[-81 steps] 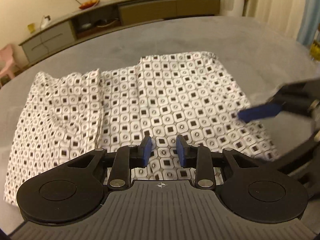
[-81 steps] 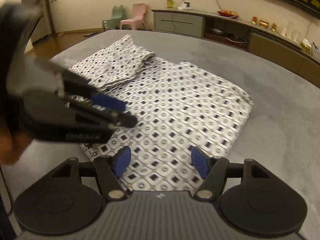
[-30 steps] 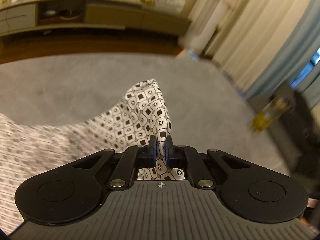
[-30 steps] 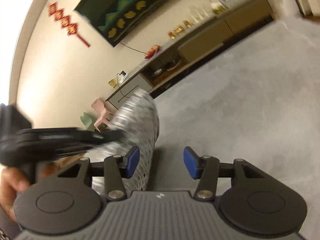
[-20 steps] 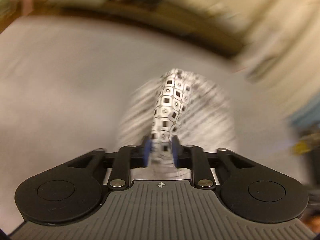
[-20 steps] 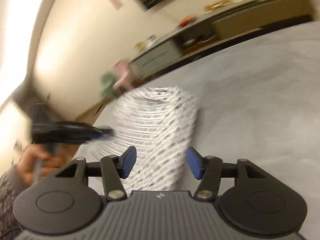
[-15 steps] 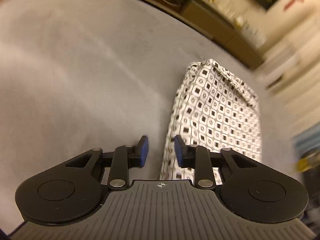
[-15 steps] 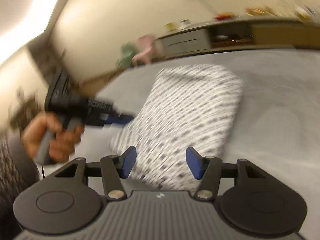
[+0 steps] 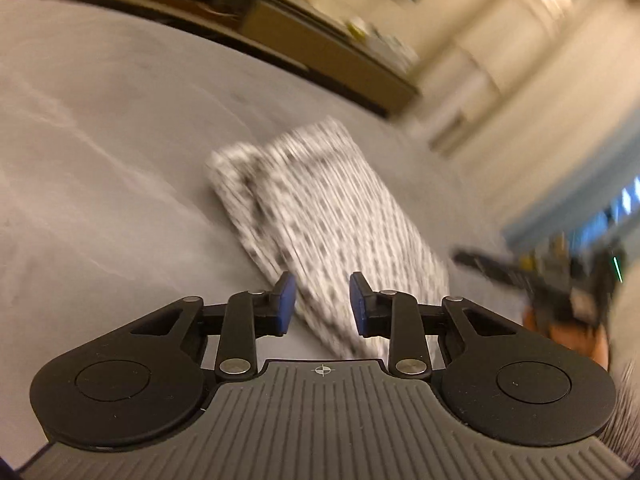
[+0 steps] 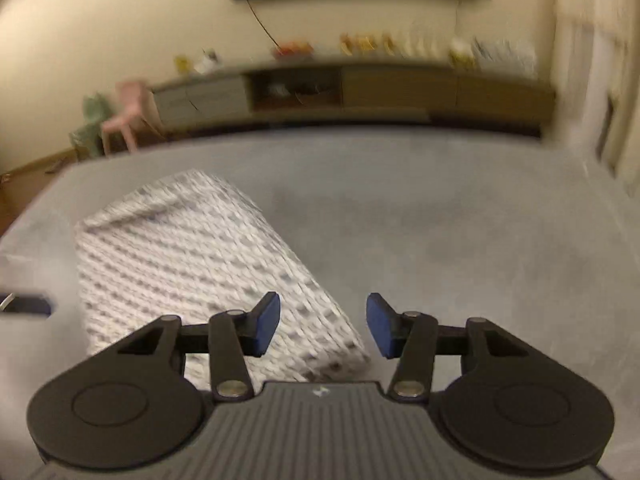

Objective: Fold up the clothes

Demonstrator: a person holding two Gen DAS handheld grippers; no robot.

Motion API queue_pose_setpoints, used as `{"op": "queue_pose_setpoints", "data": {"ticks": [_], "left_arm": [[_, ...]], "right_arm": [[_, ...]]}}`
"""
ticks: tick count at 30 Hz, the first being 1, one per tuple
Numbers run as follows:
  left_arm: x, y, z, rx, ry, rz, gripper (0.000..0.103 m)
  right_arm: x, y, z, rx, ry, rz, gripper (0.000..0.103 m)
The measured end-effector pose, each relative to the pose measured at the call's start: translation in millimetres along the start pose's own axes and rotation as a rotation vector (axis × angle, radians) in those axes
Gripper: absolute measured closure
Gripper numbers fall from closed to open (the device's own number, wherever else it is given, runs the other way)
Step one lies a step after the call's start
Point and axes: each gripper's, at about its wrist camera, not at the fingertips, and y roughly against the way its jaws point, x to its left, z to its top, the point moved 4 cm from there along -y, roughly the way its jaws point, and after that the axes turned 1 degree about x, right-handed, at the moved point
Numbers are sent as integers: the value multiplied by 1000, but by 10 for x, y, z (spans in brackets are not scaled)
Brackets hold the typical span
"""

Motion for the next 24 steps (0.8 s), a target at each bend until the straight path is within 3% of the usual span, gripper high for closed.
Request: {"op": "queue_pose_setpoints", "data": {"ticks": [4, 6, 7, 9, 10, 13, 16, 24], "left_arm": [[64, -125, 207, -35, 3, 50, 72], [80, -254, 258, -26, -29, 93, 72], [80, -323, 275, -20, -46, 113, 72], [93, -611, 301, -7, -83, 152, 74], [117, -708, 300, 3, -88, 161, 83], [212, -809, 302, 22, -43, 130, 89], [259, -876, 279, 56, -34, 144, 91], [351, -772, 320, 75, 0, 140, 90]], "right_arm": [[948, 224, -204, -32, 326, 227, 37], [1349, 133, -440, 3, 490, 209, 39], [1410, 77, -548, 30, 537, 172, 51], [1362, -28, -678, 118, 560, 131, 90], [1332, -25, -666, 127, 542, 139, 91], [1197, 221, -569, 132, 542, 146, 96], [1368, 61, -622, 181, 581, 154, 97], [1419, 34, -771, 169, 673, 69, 96]]}}
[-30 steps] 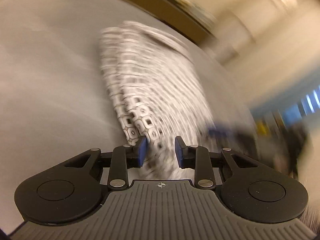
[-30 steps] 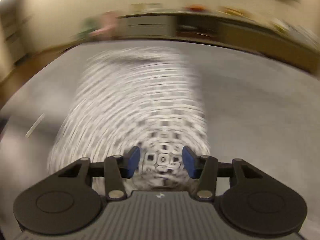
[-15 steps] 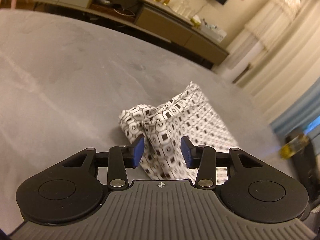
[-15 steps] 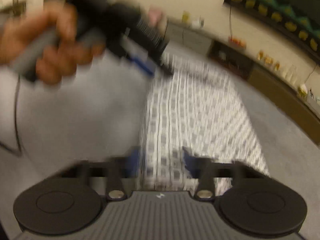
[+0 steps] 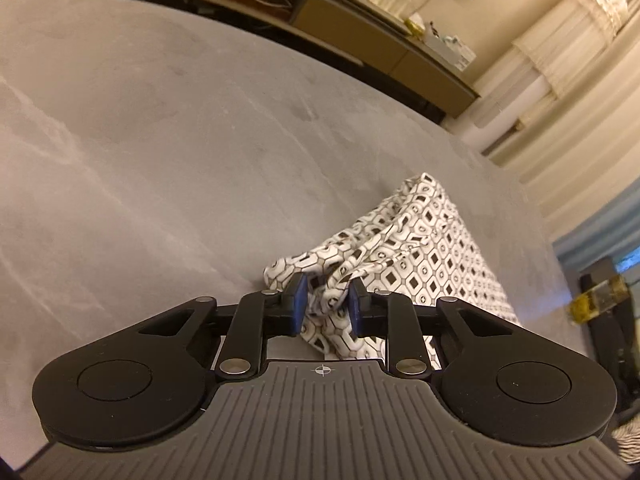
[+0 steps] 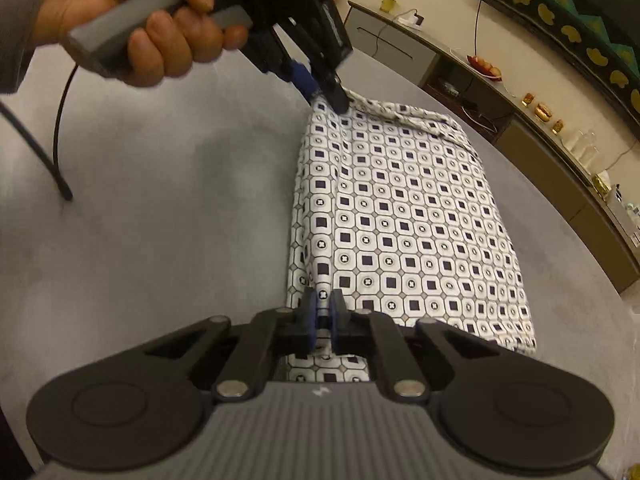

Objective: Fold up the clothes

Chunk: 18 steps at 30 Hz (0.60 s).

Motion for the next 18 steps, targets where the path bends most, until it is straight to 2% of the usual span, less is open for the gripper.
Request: {"op": "queue_pose_setpoints", "data": {"ticks": [5, 8, 9, 10, 12, 14, 15, 17, 18], "left_arm": [[-204, -12, -161, 28, -127, 68, 89], [-397, 123, -191, -17, -233, 119, 84], [-456, 166, -192, -36, -276, 141, 79], [-504, 228, -206, -56, -323, 164, 77], [-599, 384, -245, -101, -414, 210, 77], [-728, 504, -205, -160, -484, 248, 77], [-801, 526, -159, -183, -510, 255, 77], [-977, 445, -29, -184, -565, 232, 76], [-1091, 342, 34, -167, -607, 220, 74]], "right_arm": [[-149, 35, -120, 26, -6, 6, 96], [-268, 76, -158, 43, -7, 43, 94], [-301, 106, -163, 38, -1, 69, 93], [-336, 143, -167, 32, 4, 94, 85], [-499, 432, -115, -45, -33, 118, 73], [-769, 665, 4, -146, -110, 135, 50], [-929, 622, 81, -173, -161, 131, 47], [-1250, 528, 233, -226, -262, 122, 31], [-1399, 344, 294, -212, -305, 91, 30]]}}
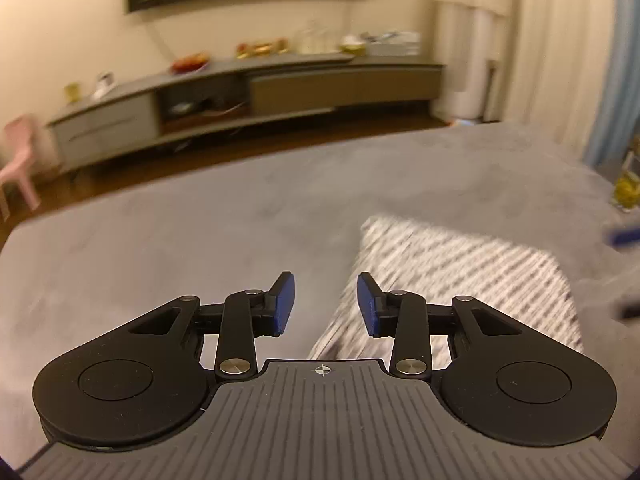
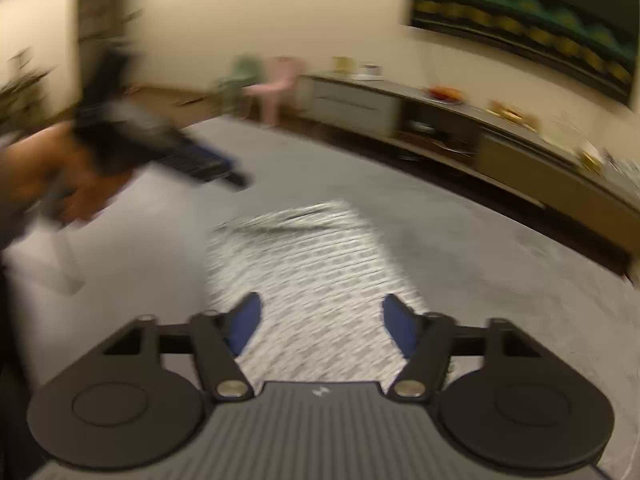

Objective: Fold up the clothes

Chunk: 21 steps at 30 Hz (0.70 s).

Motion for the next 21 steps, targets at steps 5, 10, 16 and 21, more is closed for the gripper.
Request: {"op": "queue_pose_setpoints", "data": {"ticks": [5, 10, 16, 21], "left_arm": [[-460, -743, 363, 93, -283, -31, 71], [-509, -1365, 426, 199, -381, -28, 73], [-100, -1663, 405, 256, -190, -20, 103], [324, -1397, 474, 225, 121, -105, 103]], "right_arm": [[-623, -1050, -24, 156, -55, -84, 31], [-709, -1298, -241, 194, -136, 85, 53], [-344, -1100, -248, 125, 116, 57, 82], [-101, -987, -170, 41, 274, -19, 82]]}}
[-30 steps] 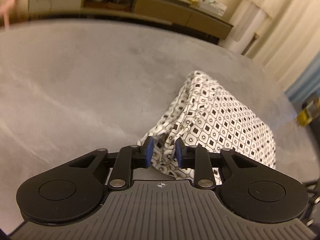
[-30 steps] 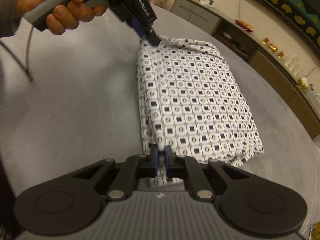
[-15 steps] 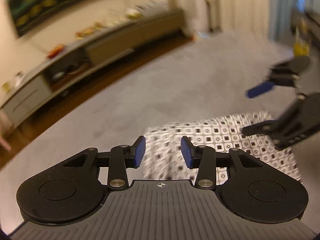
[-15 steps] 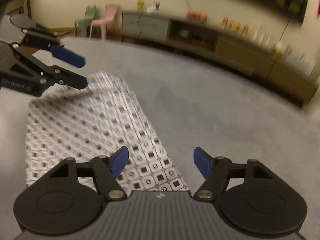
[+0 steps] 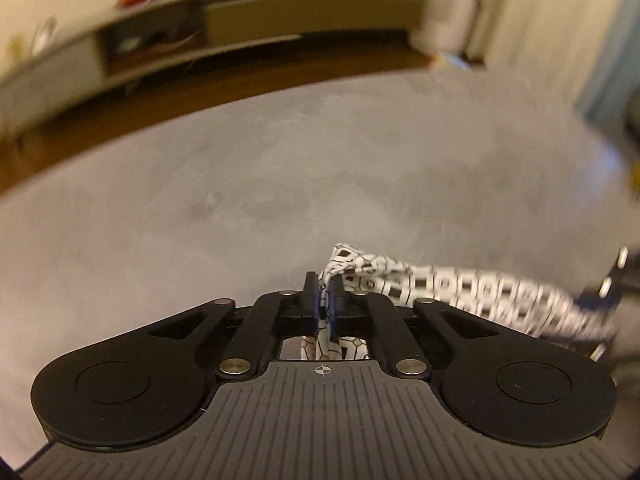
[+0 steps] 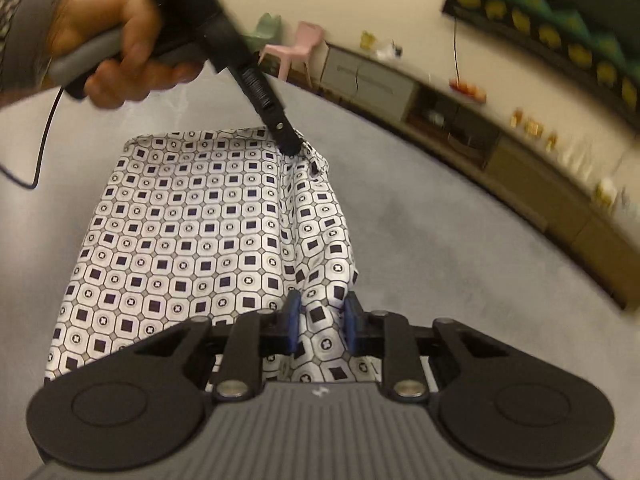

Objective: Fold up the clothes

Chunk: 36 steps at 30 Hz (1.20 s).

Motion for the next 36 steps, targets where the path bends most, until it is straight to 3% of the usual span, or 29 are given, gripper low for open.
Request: {"op": "queue_pose_setpoints", "data": {"ticks": [4, 8, 12, 15, 16, 18, 21, 24, 26, 28, 29, 31, 34, 36], "left_arm": [[-122, 386, 106, -57, -50, -9, 92], [-562, 650, 97, -65, -300, 13, 84], [-841, 574, -82, -21, -529, 82, 77], [-826, 419, -160, -19, -588, 138, 78], [-812, 399, -160, -25, -598, 142, 85], [-760, 341, -155, -27, -607, 169, 103], [-568, 330, -88, -5, -548, 194, 103], [-63, 465, 69, 2, -293, 183, 103], [105, 597, 62, -28, -255, 185, 103], [-119, 781, -27, -71, -374, 101, 102], [-281, 843, -78, -89, -455, 77, 97], [-614, 888, -174, -111, -639, 75, 70], [-892, 727, -295, -56, -868, 114, 68], [-973, 594, -337, -10, -960, 132, 68]], "right_arm": [[181, 193, 56, -57, 91, -69, 82], [363, 315, 56, -93, 172, -133, 82], [539, 323, 76, -116, 260, -183, 83], [612, 359, 116, -140, 303, -196, 83], [644, 364, 113, -146, 326, -207, 83], [703, 383, 103, -153, 367, -225, 83], [767, 405, 91, -165, 411, -232, 83], [793, 445, 80, -172, 431, -232, 83], [798, 458, 75, -178, 443, -237, 83], [791, 459, 83, -187, 454, -243, 83], [796, 455, 87, -190, 464, -249, 83], [815, 447, 92, -198, 481, -258, 83], [841, 442, 86, -211, 505, -278, 83], [851, 437, 70, -216, 520, -294, 83]]}}
